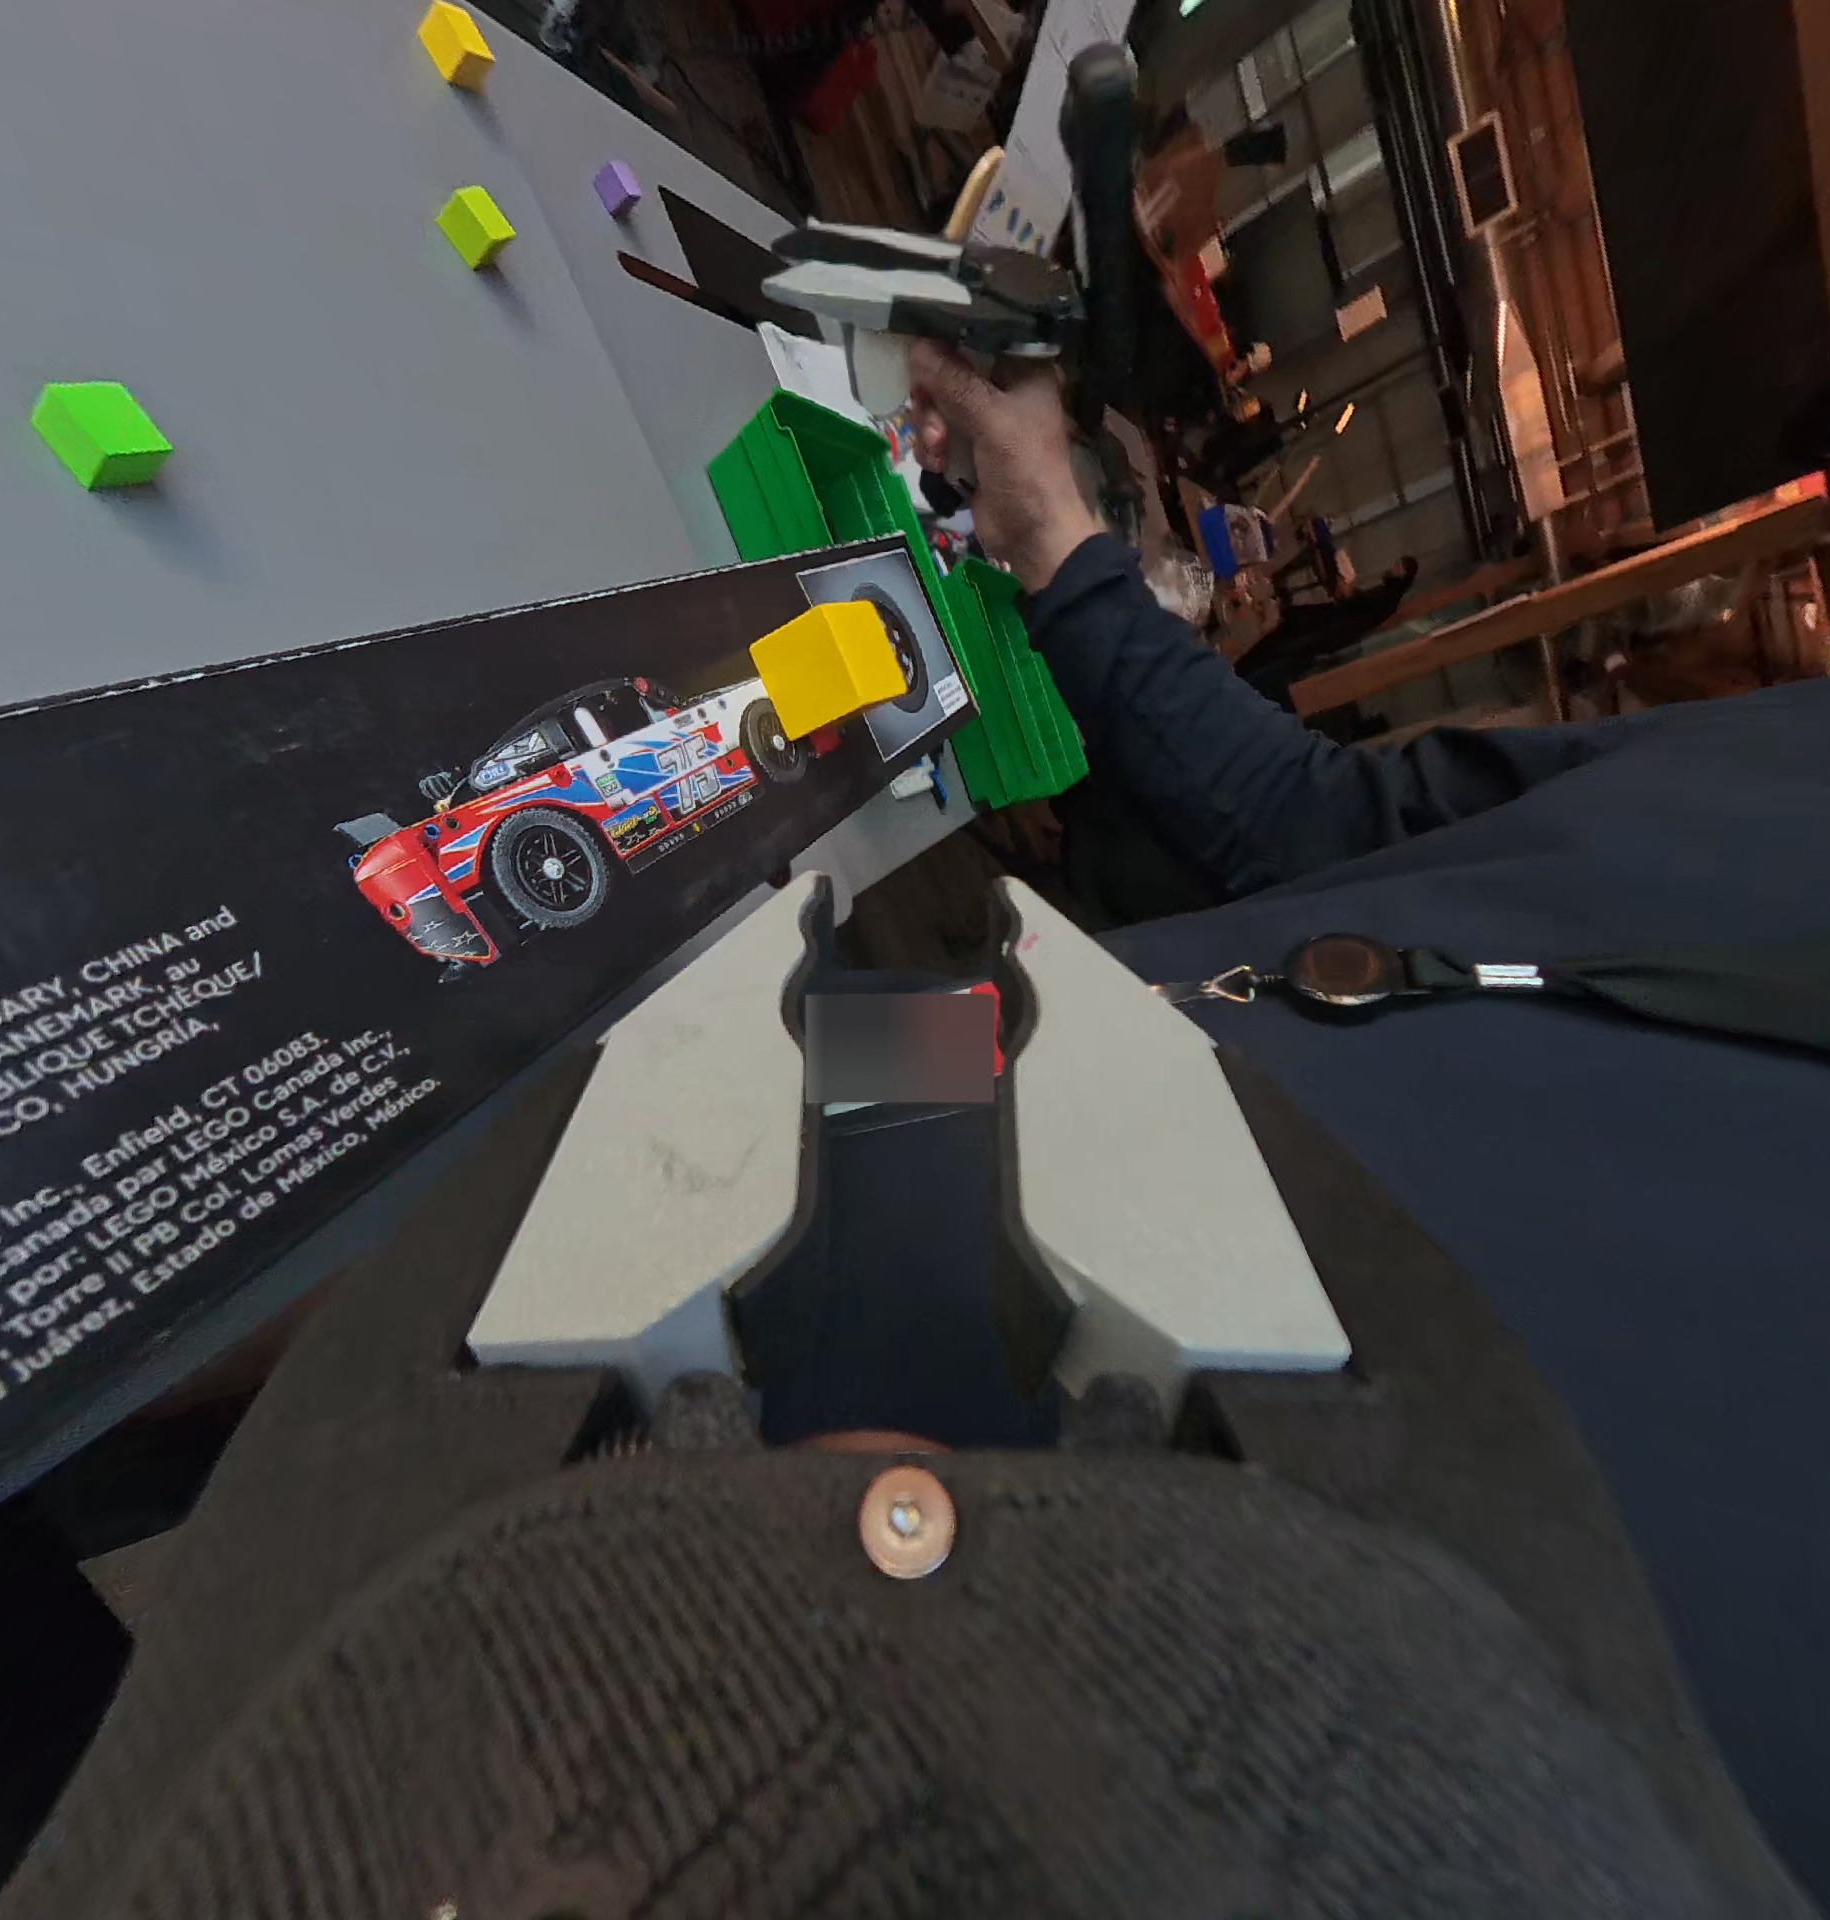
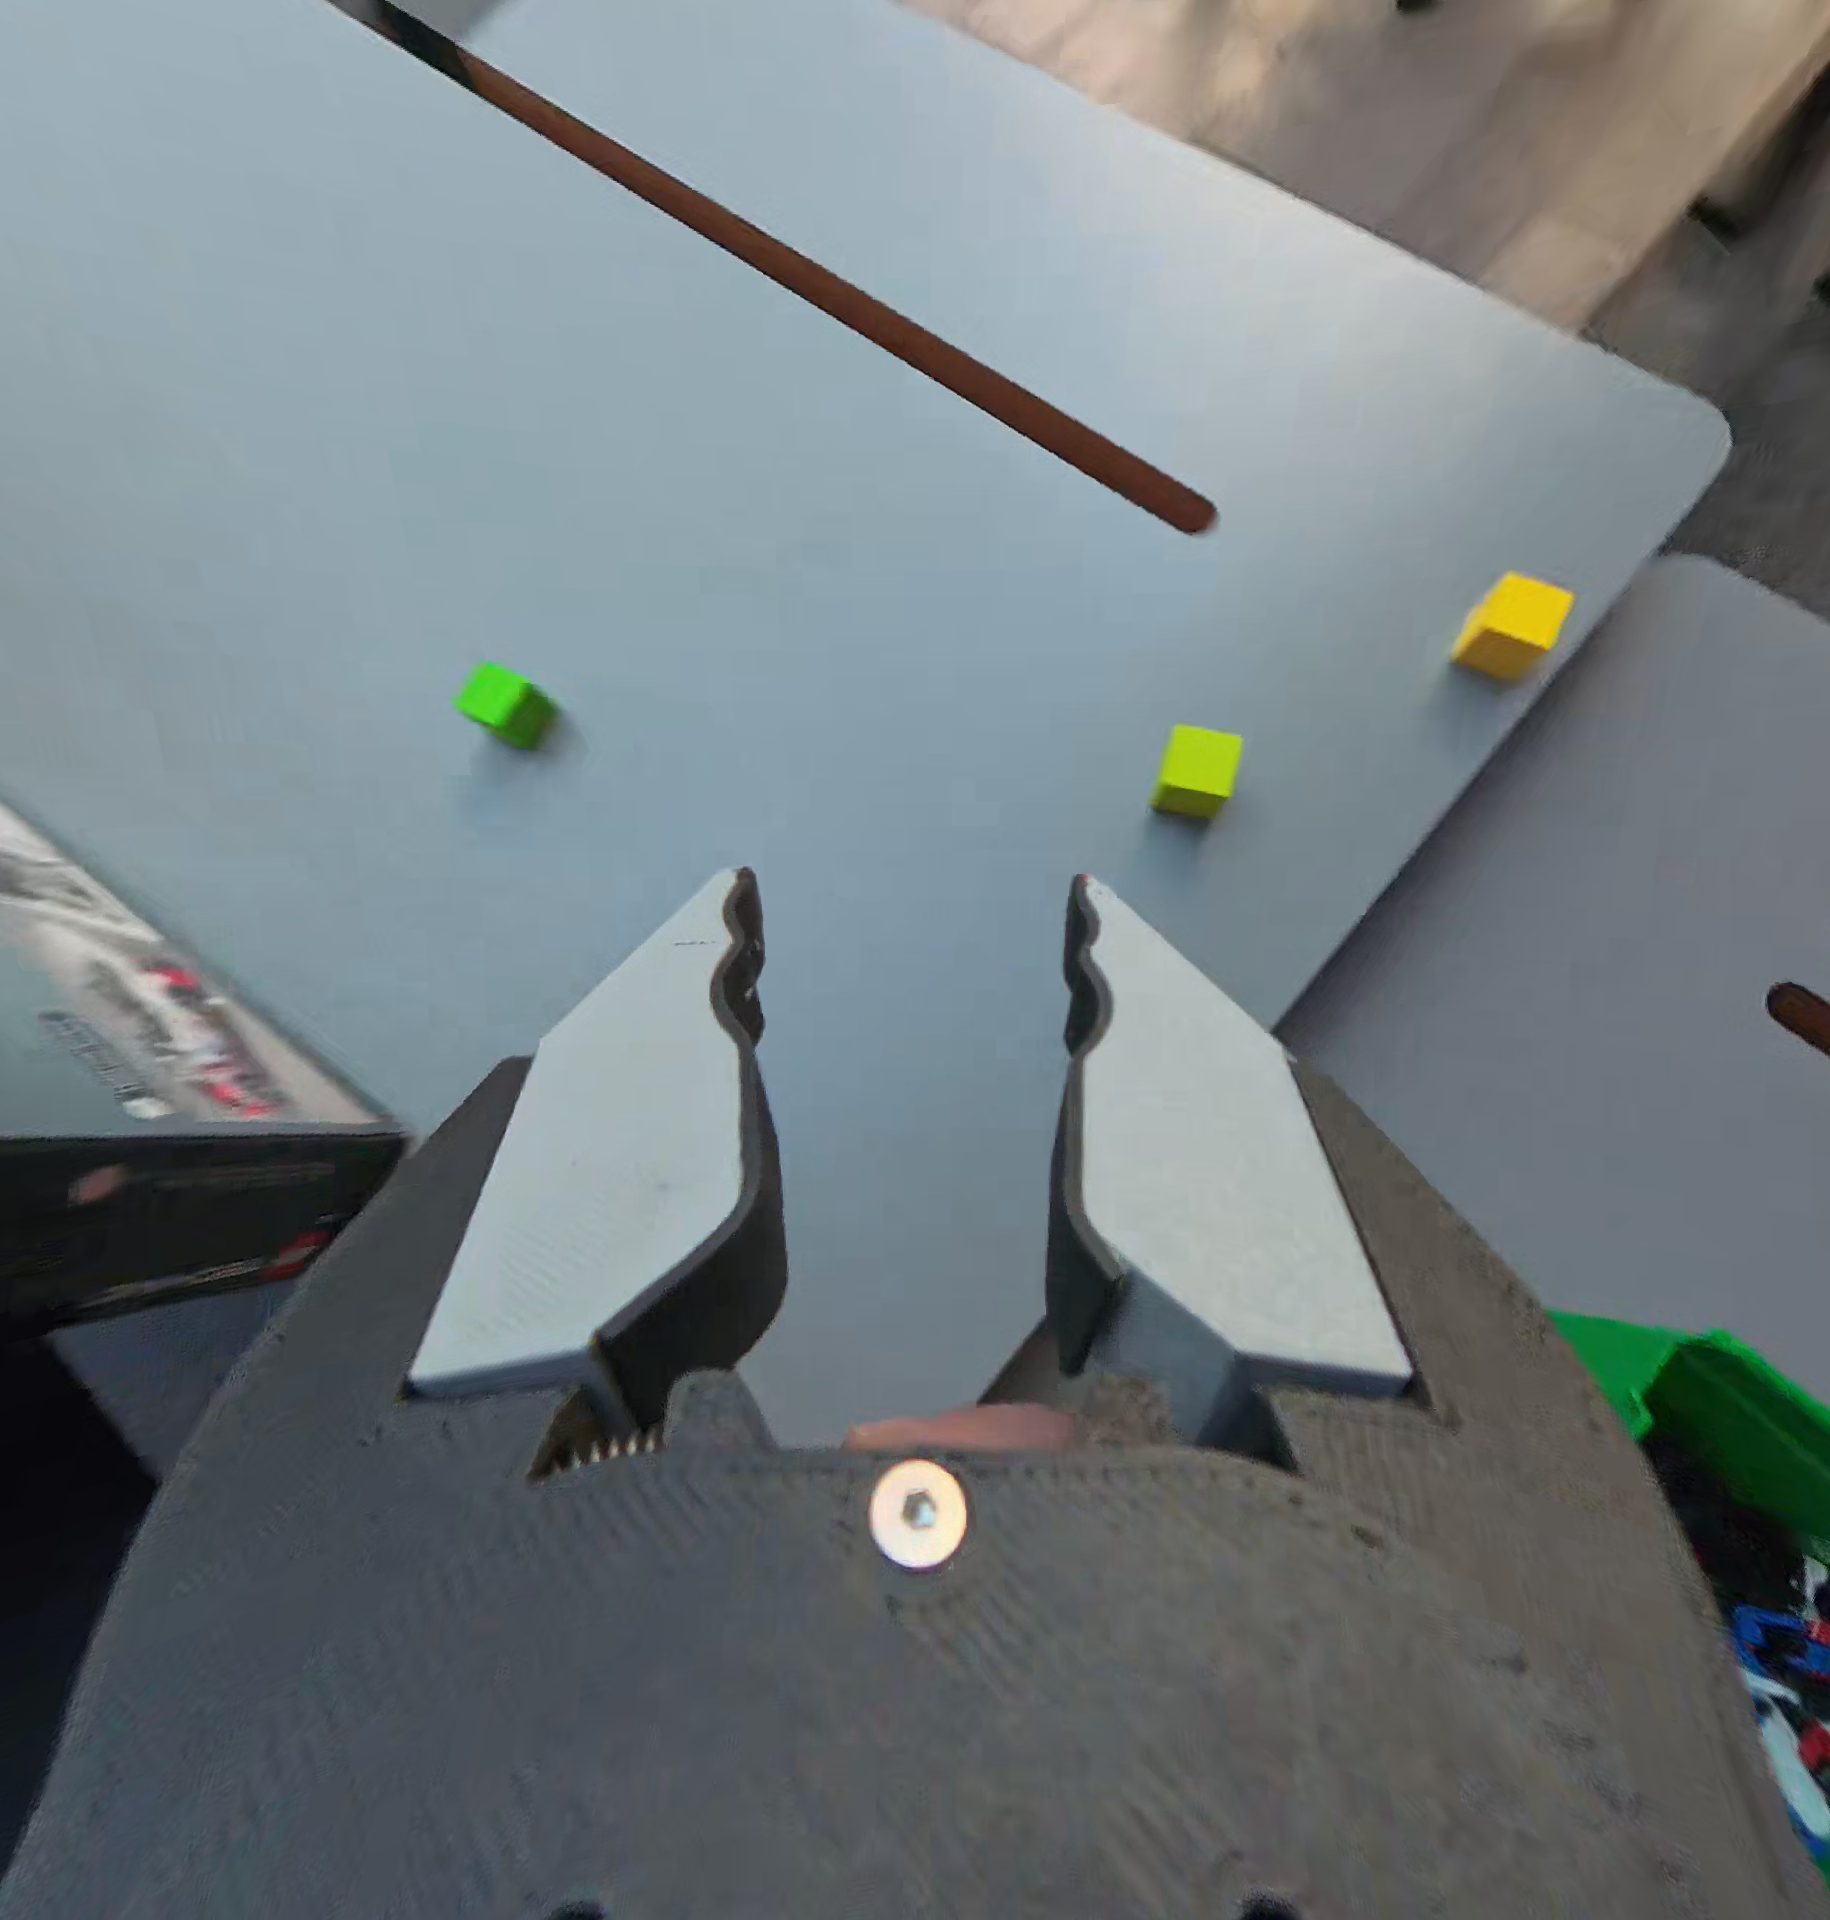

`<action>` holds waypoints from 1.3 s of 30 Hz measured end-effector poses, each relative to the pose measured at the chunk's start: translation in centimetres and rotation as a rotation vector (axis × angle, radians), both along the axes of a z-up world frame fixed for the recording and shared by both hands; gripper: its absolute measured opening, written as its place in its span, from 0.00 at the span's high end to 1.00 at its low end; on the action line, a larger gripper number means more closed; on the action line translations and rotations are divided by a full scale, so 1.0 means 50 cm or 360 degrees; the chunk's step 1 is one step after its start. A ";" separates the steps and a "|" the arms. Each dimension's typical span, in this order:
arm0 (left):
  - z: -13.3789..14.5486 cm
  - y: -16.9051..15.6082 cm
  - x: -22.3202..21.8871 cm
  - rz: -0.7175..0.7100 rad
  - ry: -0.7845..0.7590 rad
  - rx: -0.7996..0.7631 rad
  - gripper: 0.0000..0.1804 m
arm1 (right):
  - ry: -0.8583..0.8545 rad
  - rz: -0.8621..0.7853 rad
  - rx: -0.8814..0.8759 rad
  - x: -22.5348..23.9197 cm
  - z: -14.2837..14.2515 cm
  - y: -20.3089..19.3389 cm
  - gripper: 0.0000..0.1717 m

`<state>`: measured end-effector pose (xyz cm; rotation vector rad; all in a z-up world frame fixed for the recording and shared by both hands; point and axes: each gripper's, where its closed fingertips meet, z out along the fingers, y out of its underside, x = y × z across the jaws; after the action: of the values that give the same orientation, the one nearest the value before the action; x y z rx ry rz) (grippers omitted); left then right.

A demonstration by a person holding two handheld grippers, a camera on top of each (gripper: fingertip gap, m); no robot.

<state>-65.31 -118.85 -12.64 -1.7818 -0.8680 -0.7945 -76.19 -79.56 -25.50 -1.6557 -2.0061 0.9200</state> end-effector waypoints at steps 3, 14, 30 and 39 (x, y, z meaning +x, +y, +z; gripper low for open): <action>0.008 0.019 0.006 0.0159 -0.0054 -0.0015 0.85 | -0.0195 -0.0039 0.0027 -0.065 -0.134 0.100 0.57; 0.038 0.113 0.048 0.0460 -0.0058 -0.0071 0.84 | -0.0331 0.0699 0.0376 -0.199 -0.321 0.189 0.56; 0.021 0.166 0.061 0.0574 -0.0119 -0.0096 0.84 | -0.0588 0.1113 0.0837 -0.367 -0.362 0.376 0.74; 0.005 0.172 0.079 0.0575 -0.0145 -0.0070 0.84 | -0.0728 0.1001 0.0501 -0.288 -0.370 0.300 0.84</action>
<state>-61.38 -110.26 -12.41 -1.5720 -1.2334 -0.6261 -90.59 -64.58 -44.01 -1.1388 -2.8936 0.3668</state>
